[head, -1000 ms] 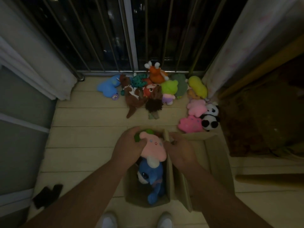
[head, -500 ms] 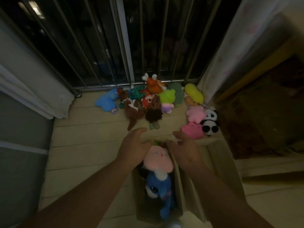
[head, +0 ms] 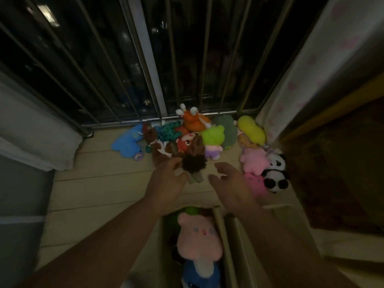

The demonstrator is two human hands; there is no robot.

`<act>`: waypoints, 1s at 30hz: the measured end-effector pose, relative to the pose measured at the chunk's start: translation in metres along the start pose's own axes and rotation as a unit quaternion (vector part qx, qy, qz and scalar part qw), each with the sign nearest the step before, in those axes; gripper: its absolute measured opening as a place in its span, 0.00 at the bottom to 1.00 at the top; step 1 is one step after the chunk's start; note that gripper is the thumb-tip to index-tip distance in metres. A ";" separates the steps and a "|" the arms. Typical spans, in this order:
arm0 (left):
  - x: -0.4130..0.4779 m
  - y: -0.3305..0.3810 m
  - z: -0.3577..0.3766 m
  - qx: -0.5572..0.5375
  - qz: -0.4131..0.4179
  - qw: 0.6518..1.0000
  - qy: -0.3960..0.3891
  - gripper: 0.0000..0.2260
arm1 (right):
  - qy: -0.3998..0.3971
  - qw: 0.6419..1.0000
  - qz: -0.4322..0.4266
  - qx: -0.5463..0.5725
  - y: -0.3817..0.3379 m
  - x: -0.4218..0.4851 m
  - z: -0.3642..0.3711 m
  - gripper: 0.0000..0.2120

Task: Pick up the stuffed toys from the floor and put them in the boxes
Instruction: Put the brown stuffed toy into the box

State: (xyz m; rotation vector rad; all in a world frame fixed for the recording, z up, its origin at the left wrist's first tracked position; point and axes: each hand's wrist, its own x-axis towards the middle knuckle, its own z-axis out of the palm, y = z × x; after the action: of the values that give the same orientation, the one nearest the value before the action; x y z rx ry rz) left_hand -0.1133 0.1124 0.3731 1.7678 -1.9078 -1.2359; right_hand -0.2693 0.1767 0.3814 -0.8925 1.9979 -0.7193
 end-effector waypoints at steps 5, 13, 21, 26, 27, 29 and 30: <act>0.068 -0.035 -0.007 0.011 0.012 1.000 -0.016 0.13 | -0.021 1.000 0.000 0.008 -0.008 0.065 0.052 0.19; 0.223 -0.159 -0.001 0.010 -0.029 0.999 -0.028 0.06 | -0.060 0.998 0.007 -0.015 0.027 0.209 0.192 0.12; 0.350 -0.280 0.050 0.011 -0.038 0.998 -0.038 0.26 | -0.079 0.994 0.020 -0.068 0.085 0.333 0.305 0.14; 0.372 -0.320 0.088 -0.036 -0.040 0.997 -0.062 0.33 | -0.114 0.993 0.029 -0.011 0.103 0.378 0.347 0.28; 0.375 -0.325 0.095 -0.043 -0.037 0.996 -0.068 0.33 | -0.116 0.993 0.029 -0.004 0.104 0.383 0.352 0.30; 0.379 -0.334 0.104 -0.059 -0.034 0.995 -0.067 0.33 | -0.121 0.992 0.035 0.025 0.107 0.391 0.358 0.33; 0.380 -0.336 0.105 -0.064 -0.033 0.995 -0.064 0.33 | -0.121 0.991 0.041 0.043 0.107 0.394 0.359 0.33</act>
State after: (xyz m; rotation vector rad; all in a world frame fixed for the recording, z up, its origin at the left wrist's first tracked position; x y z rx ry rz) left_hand -0.0401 -0.1566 -0.0631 1.7370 -1.8025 -1.4935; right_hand -0.1649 -0.1320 -0.0543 -0.8006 1.7657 -0.6156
